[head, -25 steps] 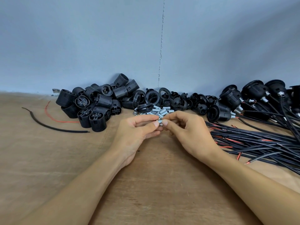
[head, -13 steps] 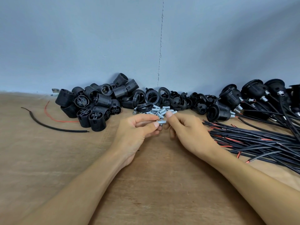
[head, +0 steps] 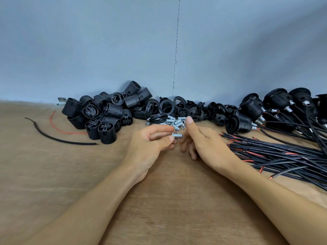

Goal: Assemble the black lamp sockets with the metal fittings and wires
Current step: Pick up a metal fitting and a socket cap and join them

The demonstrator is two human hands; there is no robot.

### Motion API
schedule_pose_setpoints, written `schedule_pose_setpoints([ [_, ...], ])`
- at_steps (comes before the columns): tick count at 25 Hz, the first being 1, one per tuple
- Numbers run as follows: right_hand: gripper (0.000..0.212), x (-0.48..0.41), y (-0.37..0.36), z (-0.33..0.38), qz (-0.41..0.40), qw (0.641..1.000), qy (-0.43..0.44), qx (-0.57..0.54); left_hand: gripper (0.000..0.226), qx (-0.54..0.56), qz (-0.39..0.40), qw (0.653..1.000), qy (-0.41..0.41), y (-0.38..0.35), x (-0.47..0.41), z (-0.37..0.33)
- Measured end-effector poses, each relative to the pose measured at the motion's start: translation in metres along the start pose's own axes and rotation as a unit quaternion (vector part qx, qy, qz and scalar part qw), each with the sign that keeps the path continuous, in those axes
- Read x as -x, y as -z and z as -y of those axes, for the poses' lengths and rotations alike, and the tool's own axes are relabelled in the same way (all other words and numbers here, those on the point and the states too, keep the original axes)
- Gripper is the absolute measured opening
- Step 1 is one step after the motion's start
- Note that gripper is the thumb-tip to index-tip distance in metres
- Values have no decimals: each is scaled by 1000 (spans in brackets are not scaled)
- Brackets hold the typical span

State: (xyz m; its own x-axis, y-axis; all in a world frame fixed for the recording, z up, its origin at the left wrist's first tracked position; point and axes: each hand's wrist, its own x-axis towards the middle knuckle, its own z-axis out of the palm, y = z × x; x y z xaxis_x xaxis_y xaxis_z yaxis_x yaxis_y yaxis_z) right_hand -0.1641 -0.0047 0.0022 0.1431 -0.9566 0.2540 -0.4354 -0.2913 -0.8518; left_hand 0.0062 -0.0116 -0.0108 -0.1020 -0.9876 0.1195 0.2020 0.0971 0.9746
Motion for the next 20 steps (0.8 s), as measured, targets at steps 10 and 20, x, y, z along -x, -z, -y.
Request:
schedule_pose_setpoints([
  [10, 29, -2, 3, -3, 13, 1000, 14, 21, 28, -7, 3, 1000, -1, 2, -2, 2],
  [20, 38, -3, 2, -4, -6, 1000, -2, 1, 29, -24, 6, 1000, -5, 2, -2, 4],
])
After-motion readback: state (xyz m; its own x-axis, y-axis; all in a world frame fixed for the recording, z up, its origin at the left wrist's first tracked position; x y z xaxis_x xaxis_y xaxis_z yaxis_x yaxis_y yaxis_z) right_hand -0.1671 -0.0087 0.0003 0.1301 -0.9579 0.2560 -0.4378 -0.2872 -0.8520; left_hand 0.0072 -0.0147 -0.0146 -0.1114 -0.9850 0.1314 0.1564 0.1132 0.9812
